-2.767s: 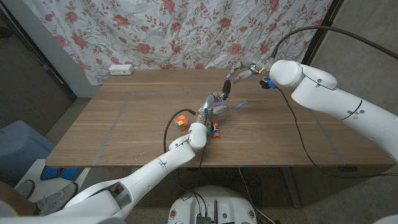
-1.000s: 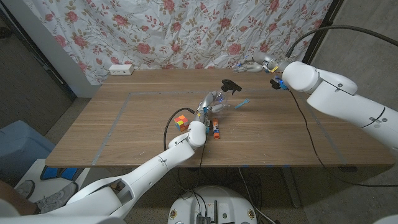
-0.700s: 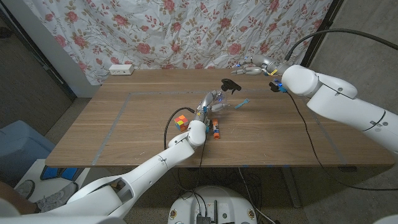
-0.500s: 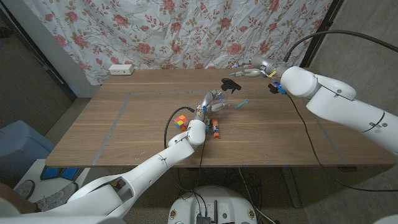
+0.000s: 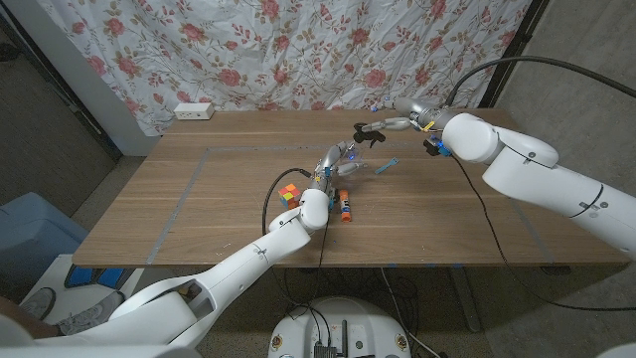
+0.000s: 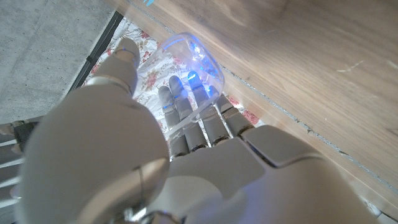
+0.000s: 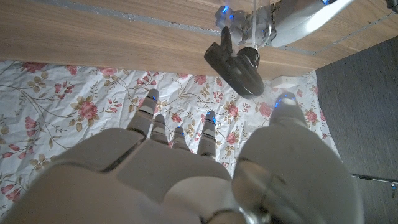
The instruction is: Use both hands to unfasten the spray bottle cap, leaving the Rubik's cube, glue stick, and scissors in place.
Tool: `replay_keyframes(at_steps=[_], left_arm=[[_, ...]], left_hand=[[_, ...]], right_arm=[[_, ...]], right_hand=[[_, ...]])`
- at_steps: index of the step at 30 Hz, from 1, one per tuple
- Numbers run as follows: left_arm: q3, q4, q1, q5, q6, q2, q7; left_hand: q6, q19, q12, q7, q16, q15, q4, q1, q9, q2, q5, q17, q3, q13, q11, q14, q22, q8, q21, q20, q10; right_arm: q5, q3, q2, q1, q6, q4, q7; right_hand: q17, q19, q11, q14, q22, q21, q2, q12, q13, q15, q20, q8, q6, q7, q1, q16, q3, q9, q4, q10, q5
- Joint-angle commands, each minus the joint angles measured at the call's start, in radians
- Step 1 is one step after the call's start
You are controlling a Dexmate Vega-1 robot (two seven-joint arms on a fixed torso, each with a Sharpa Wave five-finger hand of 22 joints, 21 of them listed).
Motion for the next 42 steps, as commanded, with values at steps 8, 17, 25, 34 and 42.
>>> replay_keyframes(at_steps=[8, 17, 25, 34, 42], left_arm=[[0.004, -0.010, 0.004, 0.003, 0.014, -0.001, 0.008], [0.005, -0.019, 0.006, 0.004, 0.014, 0.005, 0.004], [0.004, -0.019, 0.006, 0.006, 0.010, 0.006, 0.005], [0.004, -0.017, 0.006, 0.006, 0.008, 0.005, 0.004], [0.005, -0.016, 0.004, 0.005, 0.007, 0.006, -0.002]], left_hand=[[0.021, 0.006, 0.000, 0.004, 0.001, -0.098, 0.025, -0.101, 0.000, 0.115, 0.000, 0.002, 0.036, 0.004, -0.021, 0.009, 0.002, 0.004, -0.001, -0.037, 0.026], [0.022, 0.007, -0.002, 0.003, 0.001, -0.098, 0.025, -0.102, 0.000, 0.115, 0.000, 0.003, 0.036, 0.005, -0.018, 0.009, 0.002, 0.003, 0.000, -0.037, 0.025], [0.022, 0.007, -0.002, 0.004, 0.000, -0.097, 0.025, -0.103, 0.000, 0.114, 0.000, 0.002, 0.036, 0.005, -0.020, 0.011, 0.002, 0.003, 0.000, -0.038, 0.026], [0.022, 0.007, -0.003, 0.003, 0.001, -0.098, 0.024, -0.103, 0.000, 0.113, 0.000, 0.003, 0.036, 0.006, -0.022, 0.011, 0.002, 0.002, 0.000, -0.038, 0.028], [0.021, 0.006, -0.003, 0.002, 0.001, -0.098, 0.024, -0.102, 0.000, 0.112, 0.000, 0.004, 0.036, 0.007, -0.023, 0.010, 0.002, 0.001, -0.001, -0.038, 0.028]], right_arm=[[-0.091, -0.043, 0.044, -0.020, -0.047, 0.000, -0.021], [-0.123, -0.068, 0.066, -0.015, -0.061, 0.009, -0.015], [-0.172, -0.100, 0.092, -0.002, -0.093, 0.016, -0.015], [-0.192, -0.108, 0.117, -0.001, -0.100, 0.032, -0.026], [-0.203, -0.115, 0.140, 0.001, -0.113, 0.043, -0.037]], right_hand=[[0.001, -0.003, 0.006, -0.002, 0.003, 0.004, -0.006, 0.007, 0.002, 0.000, -0.005, 0.021, 0.000, -0.007, 0.010, 0.002, 0.008, 0.009, -0.024, -0.009, 0.003], [-0.001, 0.006, 0.003, 0.010, 0.003, 0.008, -0.006, 0.014, 0.003, -0.002, -0.006, 0.039, 0.015, -0.011, 0.040, 0.007, 0.022, 0.018, -0.047, 0.000, 0.003], [-0.003, 0.016, -0.001, 0.019, 0.003, 0.011, -0.002, 0.020, 0.003, -0.001, -0.007, 0.057, 0.039, -0.012, 0.064, 0.011, 0.035, 0.025, -0.063, 0.011, 0.005], [-0.006, 0.039, -0.010, 0.040, 0.003, 0.015, 0.002, 0.028, 0.002, -0.001, -0.008, 0.093, 0.098, -0.035, 0.098, 0.018, 0.053, 0.039, -0.081, 0.037, 0.005], [-0.007, 0.056, -0.016, 0.052, 0.003, 0.017, 0.002, 0.031, 0.002, -0.002, -0.007, 0.126, 0.157, -0.051, 0.120, 0.021, 0.065, 0.050, -0.088, 0.055, 0.003]])
